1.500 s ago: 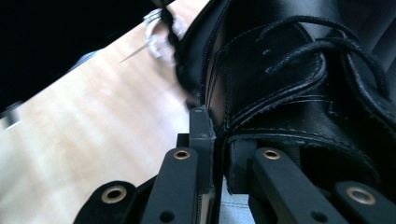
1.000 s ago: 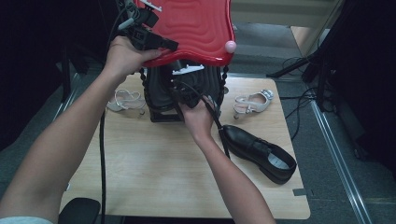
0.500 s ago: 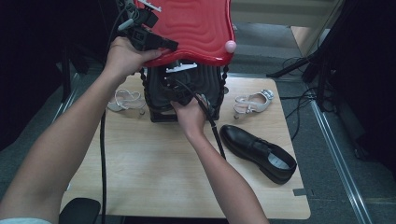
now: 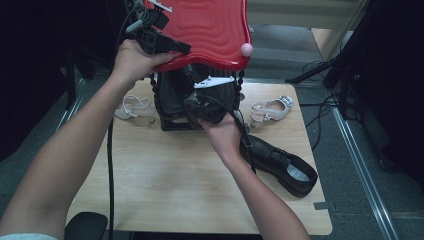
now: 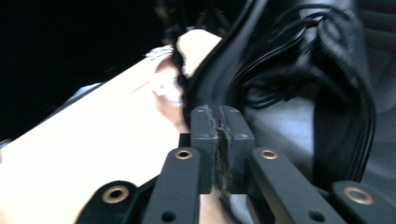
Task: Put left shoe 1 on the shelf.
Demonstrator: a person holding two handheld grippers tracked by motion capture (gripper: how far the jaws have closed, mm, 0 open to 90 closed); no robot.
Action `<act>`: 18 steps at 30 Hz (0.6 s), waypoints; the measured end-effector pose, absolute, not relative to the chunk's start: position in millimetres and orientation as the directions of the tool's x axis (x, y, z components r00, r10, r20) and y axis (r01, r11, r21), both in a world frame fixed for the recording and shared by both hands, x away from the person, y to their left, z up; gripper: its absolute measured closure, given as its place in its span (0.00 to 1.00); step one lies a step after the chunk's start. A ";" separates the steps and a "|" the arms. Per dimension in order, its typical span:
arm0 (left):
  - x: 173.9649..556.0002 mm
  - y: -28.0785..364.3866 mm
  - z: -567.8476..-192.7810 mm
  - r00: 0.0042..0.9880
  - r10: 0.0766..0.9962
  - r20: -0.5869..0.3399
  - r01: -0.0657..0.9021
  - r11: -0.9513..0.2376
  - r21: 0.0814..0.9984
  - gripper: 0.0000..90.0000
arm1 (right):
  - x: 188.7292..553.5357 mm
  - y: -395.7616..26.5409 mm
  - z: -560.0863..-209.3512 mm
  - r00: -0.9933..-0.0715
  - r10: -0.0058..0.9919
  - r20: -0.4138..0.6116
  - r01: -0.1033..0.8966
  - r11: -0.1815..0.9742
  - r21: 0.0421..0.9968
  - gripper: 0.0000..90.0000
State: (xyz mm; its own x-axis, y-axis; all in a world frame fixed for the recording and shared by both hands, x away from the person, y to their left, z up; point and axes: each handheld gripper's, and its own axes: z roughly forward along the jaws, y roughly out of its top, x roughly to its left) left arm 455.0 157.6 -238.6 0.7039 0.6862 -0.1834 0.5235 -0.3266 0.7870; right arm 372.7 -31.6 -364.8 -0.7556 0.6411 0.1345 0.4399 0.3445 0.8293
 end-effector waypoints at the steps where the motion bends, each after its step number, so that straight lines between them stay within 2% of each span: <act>1: 454.9 157.5 -238.7 0.704 0.687 -0.183 0.523 -0.326 0.787 1.00 | 372.7 -31.6 -364.8 -0.756 0.641 0.134 0.440 0.344 0.829 1.00; 8: 454.6 157.9 -239.2 0.704 0.686 -0.183 0.521 -0.323 0.790 1.00 | 352.0 -55.0 -376.4 -0.817 0.567 0.105 0.380 0.393 0.837 1.00; 14: 454.4 158.2 -239.4 0.704 0.686 -0.186 0.521 -0.321 0.791 1.00 | 345.5 -67.9 -395.8 -0.824 0.551 0.134 0.413 0.421 0.808 1.00; 18: 454.6 158.3 -239.4 0.703 0.686 -0.186 0.522 -0.321 0.790 1.00 | 350.0 -77.5 -412.0 -0.804 0.578 0.140 0.449 0.437 0.779 1.00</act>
State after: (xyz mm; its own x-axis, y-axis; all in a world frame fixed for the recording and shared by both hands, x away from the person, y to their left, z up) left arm 454.6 158.3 -239.4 0.7034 0.6859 -0.1864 0.5223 -0.3208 0.7901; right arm 350.0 -77.5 -412.0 -0.8039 0.5781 0.1397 0.4494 0.4367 0.7793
